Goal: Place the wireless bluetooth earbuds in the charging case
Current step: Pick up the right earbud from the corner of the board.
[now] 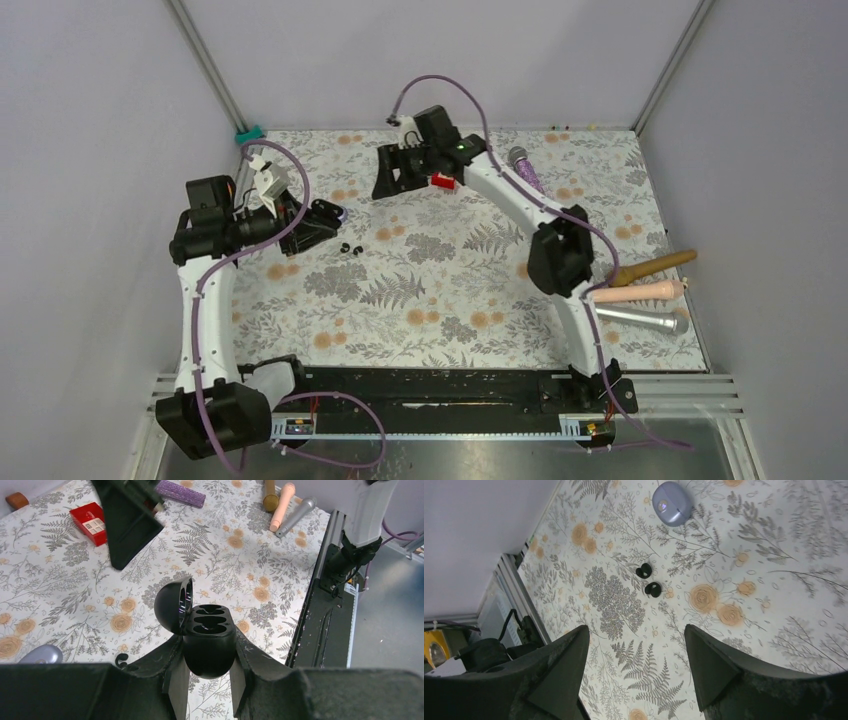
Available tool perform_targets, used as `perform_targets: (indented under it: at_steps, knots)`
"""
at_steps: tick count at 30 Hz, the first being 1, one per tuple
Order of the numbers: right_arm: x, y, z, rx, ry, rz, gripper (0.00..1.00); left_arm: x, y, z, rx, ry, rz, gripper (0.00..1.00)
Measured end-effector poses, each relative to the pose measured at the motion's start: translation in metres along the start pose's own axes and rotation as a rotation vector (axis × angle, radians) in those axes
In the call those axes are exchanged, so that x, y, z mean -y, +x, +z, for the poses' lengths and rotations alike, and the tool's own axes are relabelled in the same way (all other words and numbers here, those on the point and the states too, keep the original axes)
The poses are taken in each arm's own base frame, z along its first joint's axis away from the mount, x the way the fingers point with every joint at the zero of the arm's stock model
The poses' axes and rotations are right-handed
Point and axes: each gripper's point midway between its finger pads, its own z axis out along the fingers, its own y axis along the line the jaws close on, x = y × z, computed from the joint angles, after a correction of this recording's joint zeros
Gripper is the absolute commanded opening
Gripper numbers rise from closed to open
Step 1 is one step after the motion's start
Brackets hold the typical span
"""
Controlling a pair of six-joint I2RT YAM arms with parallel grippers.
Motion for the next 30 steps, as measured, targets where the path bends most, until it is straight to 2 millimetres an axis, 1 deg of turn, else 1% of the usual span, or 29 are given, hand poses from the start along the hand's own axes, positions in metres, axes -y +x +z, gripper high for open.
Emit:
perform_targets:
  at_steps: [2, 5, 7, 11, 15, 17, 21, 24, 30]
  knots:
    - [-0.007, 0.002, 0.024, -0.04, 0.004, -0.01, 0.72, 0.001, 0.005, -0.003, 0.01, 0.002, -0.011, 0.0]
    - [-0.015, 0.01, 0.054, -0.079, 0.004, -0.027, 0.67, 0.004, 0.012, -0.004, 0.023, 0.015, -0.026, 0.0]
    - [-0.016, 0.024, 0.072, -0.114, 0.019, -0.034, 0.65, 0.007, 0.016, -0.005, 0.028, 0.024, -0.03, 0.0]
    - [-0.011, 0.062, 0.101, -0.205, 0.061, -0.026, 0.62, 0.013, 0.018, -0.006, 0.037, 0.03, -0.02, 0.0]
    - [0.0, 0.093, 0.123, -0.268, 0.102, -0.013, 0.62, 0.018, 0.015, -0.007, 0.049, 0.033, 0.006, 0.0]
    - [0.008, 0.106, 0.131, -0.294, 0.132, 0.001, 0.62, 0.021, 0.014, -0.008, 0.053, 0.033, 0.021, 0.0]
    - [0.022, 0.116, 0.141, -0.304, 0.187, 0.014, 0.61, 0.025, 0.015, -0.01, 0.066, 0.031, 0.032, 0.0]
    - [0.029, 0.113, 0.142, -0.289, 0.223, 0.017, 0.59, 0.025, 0.016, -0.011, 0.075, 0.031, 0.03, 0.0]
    - [0.026, 0.101, 0.143, -0.253, 0.227, 0.005, 0.55, 0.021, 0.015, -0.014, 0.089, 0.021, 0.026, 0.0]
